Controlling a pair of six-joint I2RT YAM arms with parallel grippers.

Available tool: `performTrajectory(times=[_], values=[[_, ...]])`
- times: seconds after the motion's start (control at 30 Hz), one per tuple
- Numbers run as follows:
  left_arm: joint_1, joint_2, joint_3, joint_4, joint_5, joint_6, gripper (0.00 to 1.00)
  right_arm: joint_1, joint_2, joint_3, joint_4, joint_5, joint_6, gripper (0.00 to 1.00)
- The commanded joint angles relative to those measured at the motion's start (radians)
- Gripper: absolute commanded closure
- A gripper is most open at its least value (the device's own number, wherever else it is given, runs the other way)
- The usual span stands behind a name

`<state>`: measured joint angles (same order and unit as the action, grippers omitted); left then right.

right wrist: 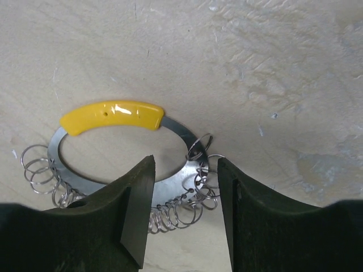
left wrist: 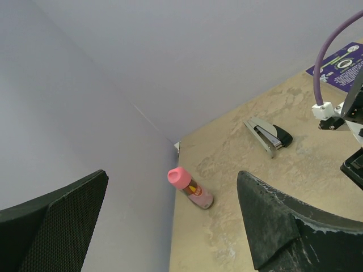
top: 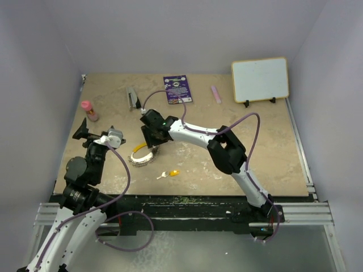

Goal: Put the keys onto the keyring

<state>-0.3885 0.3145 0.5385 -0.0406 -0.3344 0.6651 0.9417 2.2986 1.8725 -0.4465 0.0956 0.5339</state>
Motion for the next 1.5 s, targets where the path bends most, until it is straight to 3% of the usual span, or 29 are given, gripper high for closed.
performTrajectory(times=[0.0, 0.1, 0.23, 0.4, 0.5, 0.67, 0.83, 1.07, 1.3, 1.37, 1.47], values=[[0.001, -0.009, 0.0, 0.025, -0.001, -0.018, 0.02, -0.003, 0.019, 0.075, -0.025, 0.052, 0.016, 0.5], [0.002, -0.012, -0.004, 0.026, 0.002, -0.013, 0.02, -0.003, 0.026, 0.079, -0.016, 0.052, 0.007, 0.58], [0.001, -0.015, -0.012, 0.022, 0.006, -0.011, 0.02, -0.003, 0.021, 0.059, -0.016, 0.057, -0.003, 0.82], [0.001, -0.013, -0.012, 0.019, 0.027, -0.025, 0.02, -0.003, -0.041, -0.034, 0.011, 0.08, -0.024, 1.0], [0.001, -0.007, 0.004, -0.004, 0.083, -0.052, 0.02, -0.003, -0.142, -0.166, 0.11, 0.087, -0.089, 1.0], [0.001, 0.028, 0.069, -0.097, 0.311, -0.169, 0.02, -0.007, -0.397, -0.464, 0.405, 0.023, -0.244, 1.0], [0.001, 0.103, 0.143, -0.158, 0.53, -0.29, 0.02, -0.007, -0.639, -0.647, 0.55, -0.093, -0.424, 1.0], [0.001, 0.157, 0.138, -0.153, 0.844, -0.359, 0.02, -0.006, -0.865, -0.746, 0.576, -0.284, -0.577, 1.0], [0.001, 0.213, 0.081, -0.021, 1.059, -0.508, 0.02, 0.046, -0.98, -0.756, 0.528, -0.219, -0.579, 1.0], [0.001, 0.211, 0.064, -0.016, 1.081, -0.514, 0.02, 0.068, -1.0, -0.755, 0.523, -0.192, -0.569, 1.0], [0.002, 0.196, 0.062, -0.033, 1.002, -0.484, 0.02, 0.083, -1.032, -0.754, 0.513, -0.189, -0.555, 1.0]])
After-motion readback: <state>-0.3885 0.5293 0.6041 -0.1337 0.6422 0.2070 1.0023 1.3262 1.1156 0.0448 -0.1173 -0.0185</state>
